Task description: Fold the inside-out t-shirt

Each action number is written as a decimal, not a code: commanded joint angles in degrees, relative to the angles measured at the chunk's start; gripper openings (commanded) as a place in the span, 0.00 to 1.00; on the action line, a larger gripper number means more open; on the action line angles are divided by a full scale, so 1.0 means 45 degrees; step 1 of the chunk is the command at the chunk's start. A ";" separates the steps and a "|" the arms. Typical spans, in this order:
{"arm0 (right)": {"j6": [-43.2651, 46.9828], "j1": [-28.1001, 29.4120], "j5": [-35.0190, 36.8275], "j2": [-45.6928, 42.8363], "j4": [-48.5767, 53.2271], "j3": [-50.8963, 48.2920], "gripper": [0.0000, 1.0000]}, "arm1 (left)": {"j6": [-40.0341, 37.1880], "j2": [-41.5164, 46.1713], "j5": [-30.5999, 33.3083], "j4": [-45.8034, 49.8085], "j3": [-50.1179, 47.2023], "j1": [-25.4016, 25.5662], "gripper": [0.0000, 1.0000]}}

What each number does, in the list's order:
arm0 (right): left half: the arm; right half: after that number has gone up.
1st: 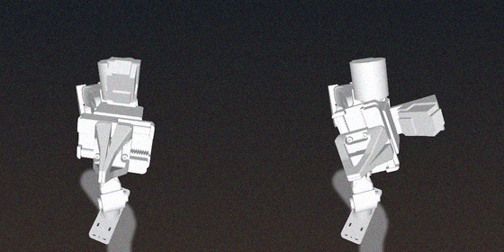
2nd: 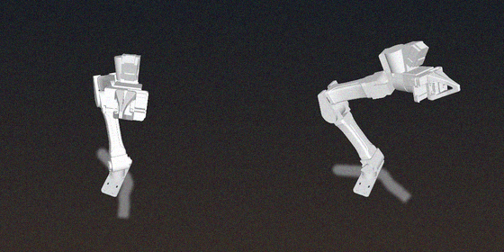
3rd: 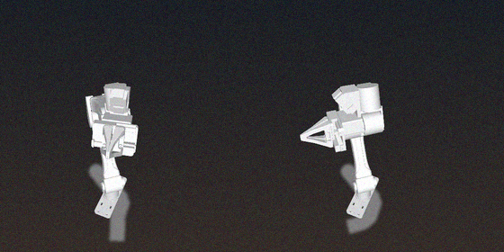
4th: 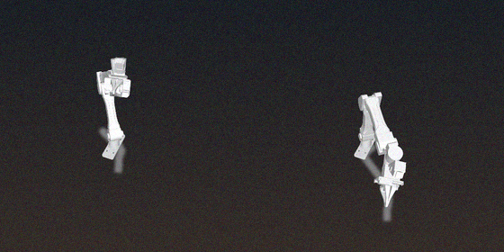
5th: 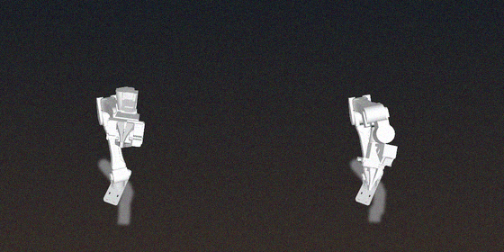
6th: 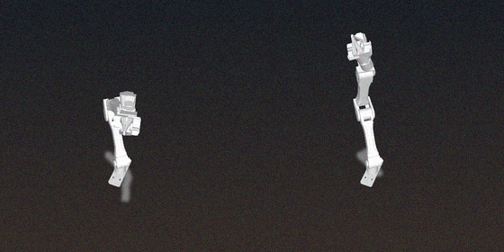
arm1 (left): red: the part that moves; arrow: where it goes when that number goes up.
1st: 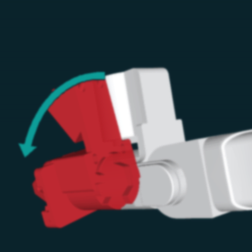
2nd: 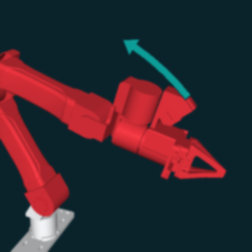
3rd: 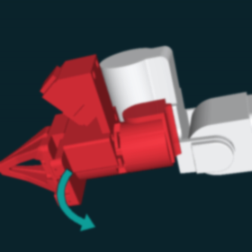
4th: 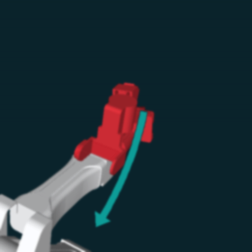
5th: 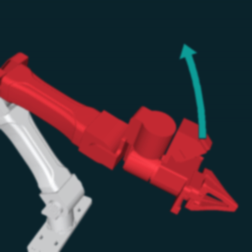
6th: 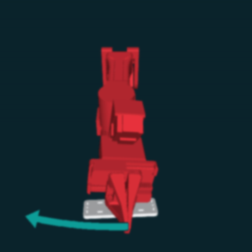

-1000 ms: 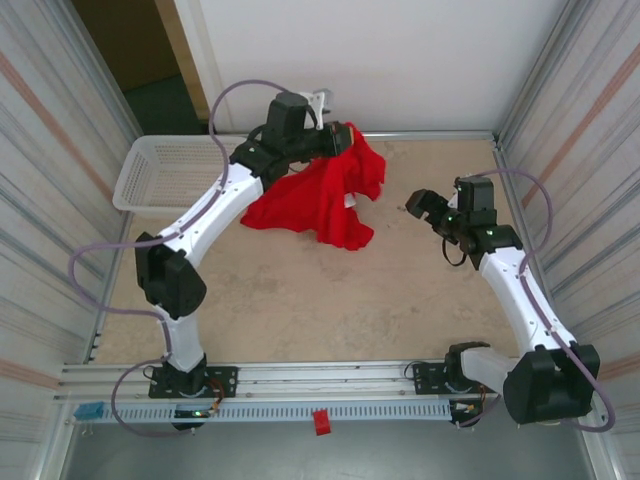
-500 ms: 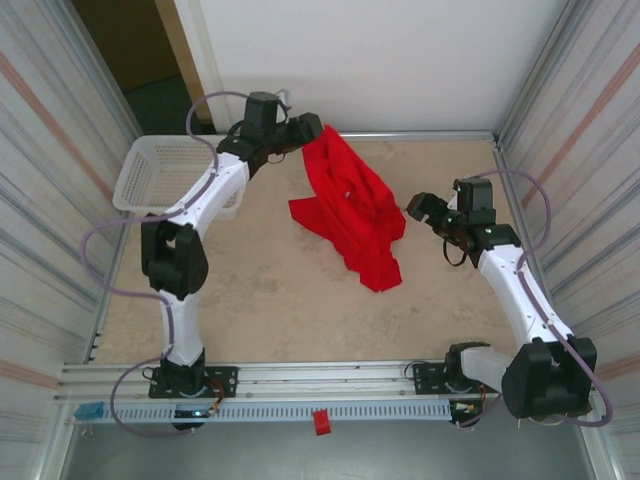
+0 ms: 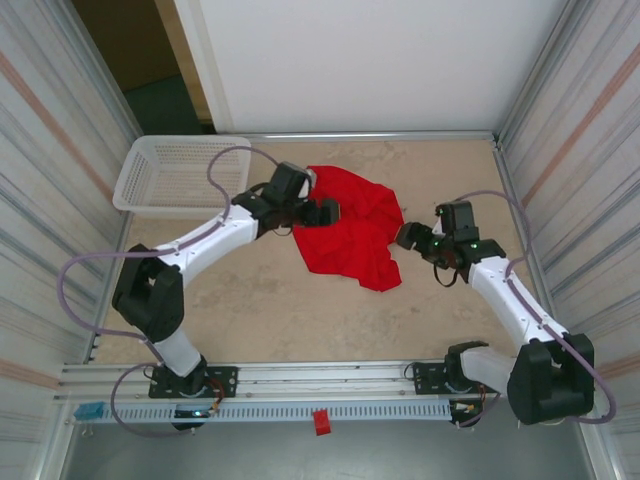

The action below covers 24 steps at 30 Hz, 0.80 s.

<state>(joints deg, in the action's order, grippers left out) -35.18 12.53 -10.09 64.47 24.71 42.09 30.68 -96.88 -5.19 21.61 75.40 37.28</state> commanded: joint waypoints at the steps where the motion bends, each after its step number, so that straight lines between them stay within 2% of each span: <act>1: 0.0083 0.0986 0.0322 0.0061 0.0440 -0.0627 0.73 | -0.0968 -0.0915 0.1443 0.0576 -0.0541 0.0137 0.88; 3: -0.0004 0.1401 0.0678 0.0015 0.0534 -0.1089 0.68 | -0.1410 -0.1392 0.1635 0.0650 -0.0512 0.0388 0.85; 7: -0.0262 0.1443 0.0756 -0.0223 0.0268 -0.1935 0.57 | -0.1896 -0.2100 0.1898 0.0734 -0.0587 0.0554 0.77; 15: -0.0327 0.1432 0.0237 0.0373 -0.0231 -0.2106 0.48 | -0.2037 -0.2937 0.1325 0.0012 -0.0826 0.0623 0.68; 17: -0.0402 0.1416 0.0063 0.0503 -0.0414 -0.2142 0.47 | -0.2021 -0.3122 0.1282 -0.0212 -0.0872 0.0642 0.61; 19: -0.0510 0.1428 -0.0161 0.0609 -0.0647 -0.2214 0.45 | -0.2046 -0.3382 0.1179 -0.0402 -0.0866 0.0642 0.46; 23: -0.0691 0.1415 -0.0670 0.0915 -0.1034 -0.2273 0.44 | -0.2226 -0.3563 0.1365 -0.0681 -0.0943 0.0643 0.00; 24: -0.0727 0.1423 -0.0753 0.0993 -0.1109 -0.2261 0.44 | -0.2258 -0.3418 0.1524 -0.0797 -0.1111 0.0623 0.00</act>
<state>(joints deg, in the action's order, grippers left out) -37.04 18.90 -11.05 67.92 21.39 32.60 21.71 -112.16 0.60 18.87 72.20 39.79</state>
